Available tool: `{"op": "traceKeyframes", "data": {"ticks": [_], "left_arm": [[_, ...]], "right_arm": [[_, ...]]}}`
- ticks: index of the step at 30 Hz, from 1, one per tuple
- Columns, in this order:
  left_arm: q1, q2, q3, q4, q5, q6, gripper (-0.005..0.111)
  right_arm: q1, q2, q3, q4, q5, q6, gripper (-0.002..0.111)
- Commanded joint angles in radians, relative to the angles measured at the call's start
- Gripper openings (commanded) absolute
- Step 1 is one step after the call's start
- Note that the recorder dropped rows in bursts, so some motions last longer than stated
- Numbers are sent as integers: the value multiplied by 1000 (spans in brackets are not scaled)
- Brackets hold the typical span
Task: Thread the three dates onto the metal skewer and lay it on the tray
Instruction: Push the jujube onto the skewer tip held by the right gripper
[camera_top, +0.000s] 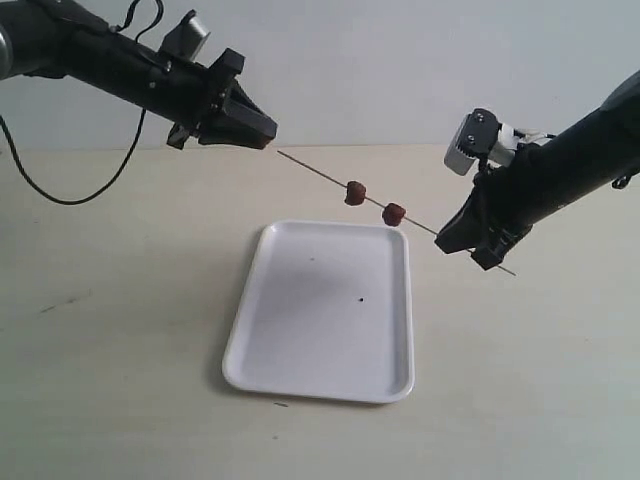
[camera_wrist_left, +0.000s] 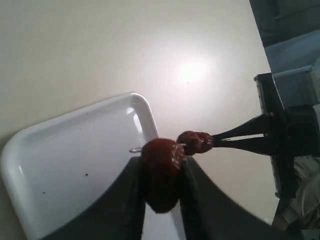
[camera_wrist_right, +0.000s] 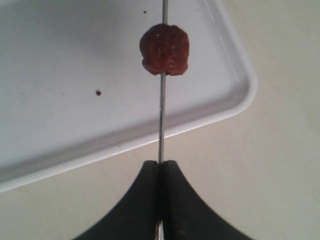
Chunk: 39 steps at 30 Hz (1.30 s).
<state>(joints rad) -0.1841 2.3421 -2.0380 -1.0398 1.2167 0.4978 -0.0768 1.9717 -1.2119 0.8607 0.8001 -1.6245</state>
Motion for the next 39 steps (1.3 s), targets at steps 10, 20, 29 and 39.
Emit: {"op": "traceKeyframes", "data": {"ticks": [10,20,29,39], "left_arm": [[-10,-72,2,21,4,-7,23],[-45,-77,2,-20,4,-7,23],[-46,-125,2,-37,4,-8,23],[-73,-132,5,17,4,-8,23]], "right_arm": [[-169,0,-1,260,279,-274,0],[-179,79,-2,282,353,-364,0],[-179,79,-2,269,287,-337,0],[-179,79,-2,285,333,-344,0]]}}
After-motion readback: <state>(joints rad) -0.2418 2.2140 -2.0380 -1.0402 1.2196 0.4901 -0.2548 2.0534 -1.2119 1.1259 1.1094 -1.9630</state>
